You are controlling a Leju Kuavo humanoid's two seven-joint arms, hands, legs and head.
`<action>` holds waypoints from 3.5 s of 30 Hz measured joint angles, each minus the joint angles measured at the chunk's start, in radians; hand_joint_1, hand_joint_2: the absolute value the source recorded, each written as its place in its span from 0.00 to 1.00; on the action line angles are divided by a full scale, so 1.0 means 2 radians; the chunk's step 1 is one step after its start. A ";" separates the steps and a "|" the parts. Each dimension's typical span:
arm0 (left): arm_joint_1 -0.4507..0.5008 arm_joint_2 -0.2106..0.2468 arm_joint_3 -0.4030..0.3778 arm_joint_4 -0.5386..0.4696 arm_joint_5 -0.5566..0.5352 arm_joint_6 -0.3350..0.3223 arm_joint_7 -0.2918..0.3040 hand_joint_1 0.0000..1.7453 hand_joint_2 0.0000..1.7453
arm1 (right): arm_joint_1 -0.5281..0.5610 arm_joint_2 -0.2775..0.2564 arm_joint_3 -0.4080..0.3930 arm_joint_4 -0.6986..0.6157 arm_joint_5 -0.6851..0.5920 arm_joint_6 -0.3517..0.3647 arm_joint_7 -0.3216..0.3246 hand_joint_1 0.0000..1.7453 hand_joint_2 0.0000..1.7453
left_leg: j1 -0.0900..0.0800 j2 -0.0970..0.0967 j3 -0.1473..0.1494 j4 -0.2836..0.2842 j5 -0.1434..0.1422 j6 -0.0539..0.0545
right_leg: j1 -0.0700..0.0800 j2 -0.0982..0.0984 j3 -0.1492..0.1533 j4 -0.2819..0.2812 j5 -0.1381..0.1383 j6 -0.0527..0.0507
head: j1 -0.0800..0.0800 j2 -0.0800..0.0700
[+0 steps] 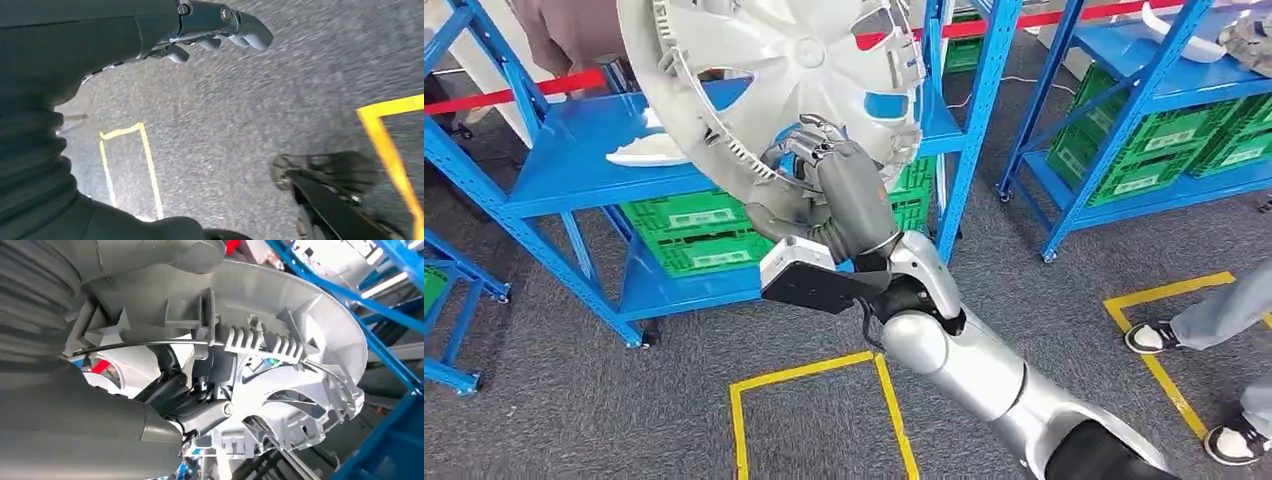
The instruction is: Take the parts from the cabinet and place them on the table.
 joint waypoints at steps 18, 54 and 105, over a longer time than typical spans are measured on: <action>-0.002 0.000 0.003 -0.001 -0.002 -0.001 0.000 0.00 1.00 | 0.002 0.004 0.000 0.001 0.011 0.003 0.009 1.00 1.00 | -0.006 0.002 0.029 -0.146 0.062 0.037 | 0.000 0.003 0.028 0.064 -0.035 0.023 | 0.003 0.000; 0.000 0.001 0.007 -0.001 -0.006 0.001 0.003 0.00 1.00 | -0.002 0.016 0.003 0.016 0.022 0.007 0.011 1.00 1.00 | -0.007 0.000 0.016 -0.155 0.095 0.021 | 0.004 0.002 0.062 -0.008 -0.052 0.003 | 0.005 0.000; 0.000 -0.003 0.024 -0.002 -0.028 0.003 -0.018 0.00 1.00 | 0.047 0.019 0.010 0.009 0.113 -0.010 0.008 1.00 1.00 | 0.009 -0.003 -0.004 0.002 -0.052 0.000 | -0.010 -0.011 0.000 0.018 -0.020 0.006 | 0.000 0.000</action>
